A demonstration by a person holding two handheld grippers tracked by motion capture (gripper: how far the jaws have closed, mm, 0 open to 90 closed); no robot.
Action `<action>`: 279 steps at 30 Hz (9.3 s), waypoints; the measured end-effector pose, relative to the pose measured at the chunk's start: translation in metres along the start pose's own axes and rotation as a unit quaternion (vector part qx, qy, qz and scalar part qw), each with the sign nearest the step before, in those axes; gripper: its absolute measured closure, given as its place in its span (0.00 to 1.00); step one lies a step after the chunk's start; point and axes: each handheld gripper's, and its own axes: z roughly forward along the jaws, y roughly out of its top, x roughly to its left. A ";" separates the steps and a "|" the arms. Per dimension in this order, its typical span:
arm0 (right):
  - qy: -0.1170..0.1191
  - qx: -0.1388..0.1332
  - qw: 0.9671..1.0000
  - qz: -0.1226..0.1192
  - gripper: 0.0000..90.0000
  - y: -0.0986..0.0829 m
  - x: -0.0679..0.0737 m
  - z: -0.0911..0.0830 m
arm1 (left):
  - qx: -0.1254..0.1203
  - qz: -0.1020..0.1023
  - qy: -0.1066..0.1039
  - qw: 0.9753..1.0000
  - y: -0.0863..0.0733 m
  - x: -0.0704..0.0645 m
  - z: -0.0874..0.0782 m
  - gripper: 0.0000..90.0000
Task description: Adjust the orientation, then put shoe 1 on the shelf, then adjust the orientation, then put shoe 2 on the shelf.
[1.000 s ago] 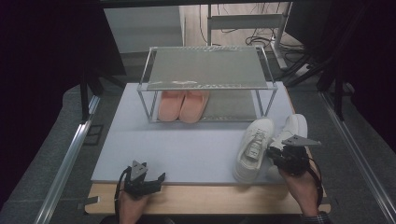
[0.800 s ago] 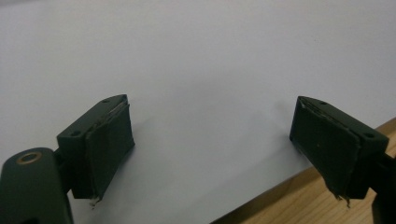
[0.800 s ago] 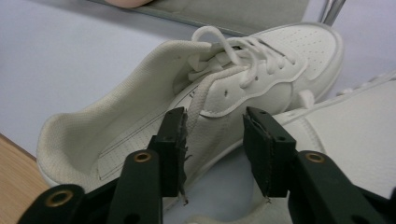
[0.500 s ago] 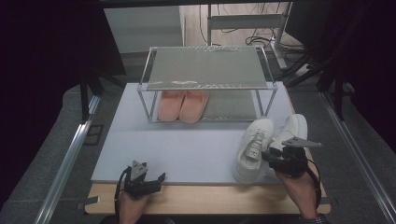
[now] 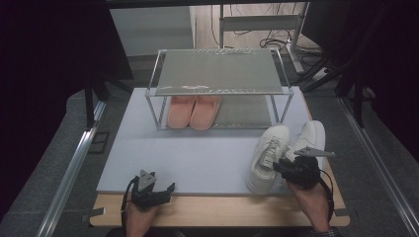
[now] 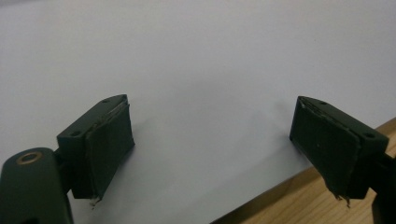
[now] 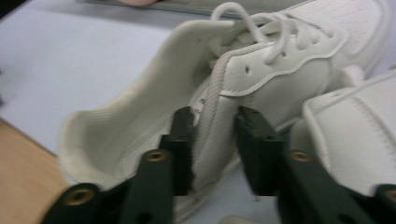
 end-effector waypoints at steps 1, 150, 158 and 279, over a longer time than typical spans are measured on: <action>0.001 0.000 1.000 0.001 0.82 0.000 0.001 0.000 | 0.000 0.000 0.000 1.000 0.000 0.000 0.000 0.14; 0.056 0.067 0.992 -0.092 0.70 0.044 0.044 0.055 | 0.000 0.000 0.000 1.000 0.000 0.000 0.000 0.14; 0.053 0.076 0.992 -0.086 0.81 0.051 0.041 0.063 | 0.000 0.000 0.000 1.000 0.000 0.000 0.000 0.14; 0.310 -0.052 0.938 0.146 0.93 0.192 0.060 0.002 | 0.001 0.002 -0.001 1.000 0.000 0.001 0.000 0.15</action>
